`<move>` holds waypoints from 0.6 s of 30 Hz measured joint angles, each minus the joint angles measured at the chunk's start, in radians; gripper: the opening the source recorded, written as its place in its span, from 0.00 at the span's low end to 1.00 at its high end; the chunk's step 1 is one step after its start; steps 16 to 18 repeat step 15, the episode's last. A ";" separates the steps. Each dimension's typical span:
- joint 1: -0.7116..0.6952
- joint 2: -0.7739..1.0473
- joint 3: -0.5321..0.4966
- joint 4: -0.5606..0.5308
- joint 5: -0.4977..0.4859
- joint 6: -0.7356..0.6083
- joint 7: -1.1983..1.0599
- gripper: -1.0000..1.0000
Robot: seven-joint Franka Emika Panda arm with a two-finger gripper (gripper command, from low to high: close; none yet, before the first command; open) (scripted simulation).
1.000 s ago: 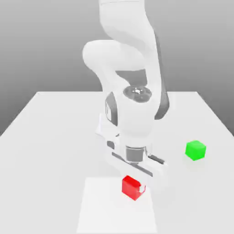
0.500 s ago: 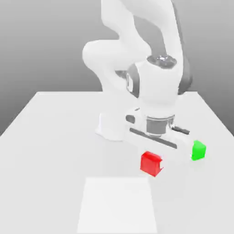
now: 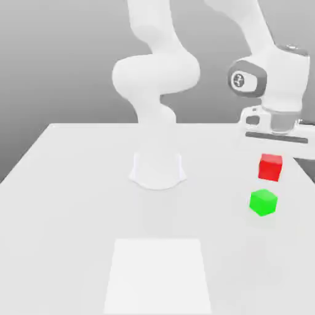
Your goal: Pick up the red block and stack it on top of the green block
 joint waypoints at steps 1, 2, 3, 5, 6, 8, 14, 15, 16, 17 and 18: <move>-0.008 0.017 0.008 0.000 -0.011 0.018 0.009 0.00; -0.018 0.034 0.017 0.000 -0.024 0.036 0.018 0.00; -0.027 0.053 0.023 0.000 -0.040 0.055 0.029 0.00; -0.050 0.092 0.037 -0.001 -0.080 0.092 0.056 0.00; -0.063 0.112 0.043 -0.001 -0.103 0.111 0.072 0.00; -0.089 0.154 0.054 -0.002 -0.162 0.149 0.113 0.00; -0.129 0.285 0.003 0.000 -0.459 0.248 0.320 1.00; -0.129 0.285 0.003 0.000 -0.459 0.248 0.320 1.00; -0.129 0.285 0.003 0.000 -0.459 0.248 0.320 1.00; -0.129 0.285 0.003 0.000 -0.459 0.248 0.320 1.00; -0.129 0.285 0.003 0.000 -0.459 0.248 0.320 1.00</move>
